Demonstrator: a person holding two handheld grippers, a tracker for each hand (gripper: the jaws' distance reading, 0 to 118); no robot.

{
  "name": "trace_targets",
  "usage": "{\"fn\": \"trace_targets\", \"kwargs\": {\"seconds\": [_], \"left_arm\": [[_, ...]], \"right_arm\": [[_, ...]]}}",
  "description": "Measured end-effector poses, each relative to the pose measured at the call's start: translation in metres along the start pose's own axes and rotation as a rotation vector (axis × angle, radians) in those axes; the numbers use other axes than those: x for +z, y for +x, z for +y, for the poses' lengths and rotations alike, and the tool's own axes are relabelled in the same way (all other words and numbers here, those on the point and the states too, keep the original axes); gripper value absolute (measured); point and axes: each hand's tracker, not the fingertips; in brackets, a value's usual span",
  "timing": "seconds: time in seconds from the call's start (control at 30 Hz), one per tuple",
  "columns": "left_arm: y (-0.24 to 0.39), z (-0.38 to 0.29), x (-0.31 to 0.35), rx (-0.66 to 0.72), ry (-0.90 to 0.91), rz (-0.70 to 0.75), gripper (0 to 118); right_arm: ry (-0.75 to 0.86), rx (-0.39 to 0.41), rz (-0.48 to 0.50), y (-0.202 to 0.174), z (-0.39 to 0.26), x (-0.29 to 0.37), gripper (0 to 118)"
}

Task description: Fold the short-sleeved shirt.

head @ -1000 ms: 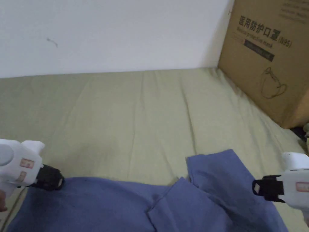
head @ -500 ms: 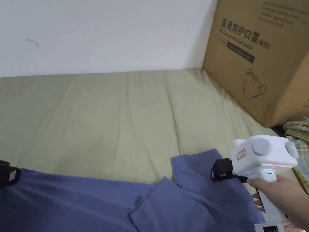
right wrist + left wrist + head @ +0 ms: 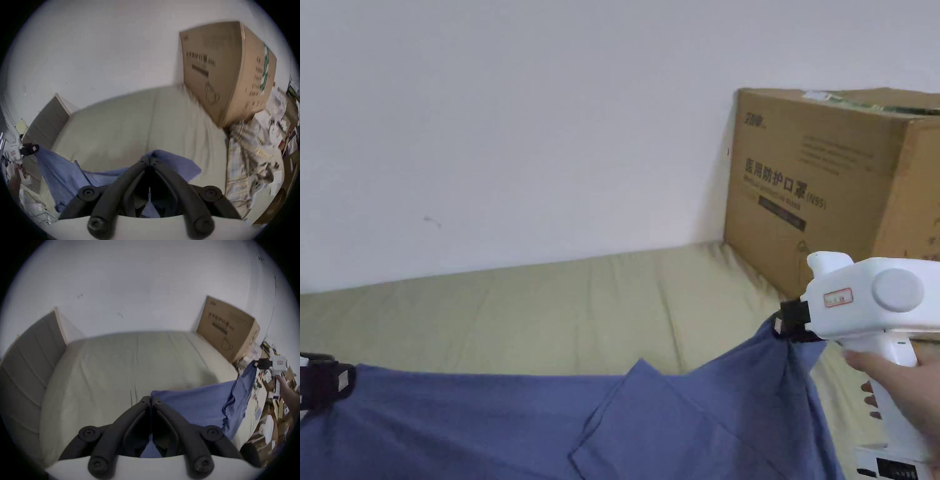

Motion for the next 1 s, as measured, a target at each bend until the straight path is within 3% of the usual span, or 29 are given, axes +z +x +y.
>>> {"fn": "trace_targets", "kwargs": {"seconds": [0.1, 0.27, 0.43, 0.6, 0.83, 1.0], "left_arm": [[0.001, 0.038, 0.043, 0.001, 0.097, 0.015, 0], [0.001, 0.099, 0.090, 0.009, 0.224, 0.054, 0], [-0.008, 0.162, 0.109, 0.068, 0.333, 0.071, 0], [-0.011, 0.215, 0.096, 0.047, 0.396, 0.117, 0], [-0.029, 0.270, 0.051, 0.131, 0.498, 0.136, 0], [-0.026, 0.278, 0.013, 0.113, 0.528, 0.138, 0]], "right_arm": [[0.114, 0.017, -0.020, -0.021, 0.040, 0.044, 0], [0.254, -0.056, 0.011, -0.046, 0.123, 0.095, 0], [0.378, 0.010, -0.029, -0.075, 0.213, 0.115, 0], [0.475, -0.007, 0.000, -0.091, 0.280, 0.109, 0], [0.574, 0.071, -0.066, -0.107, 0.350, 0.090, 0], [0.616, 0.121, -0.116, -0.112, 0.359, 0.070, 0]]}}
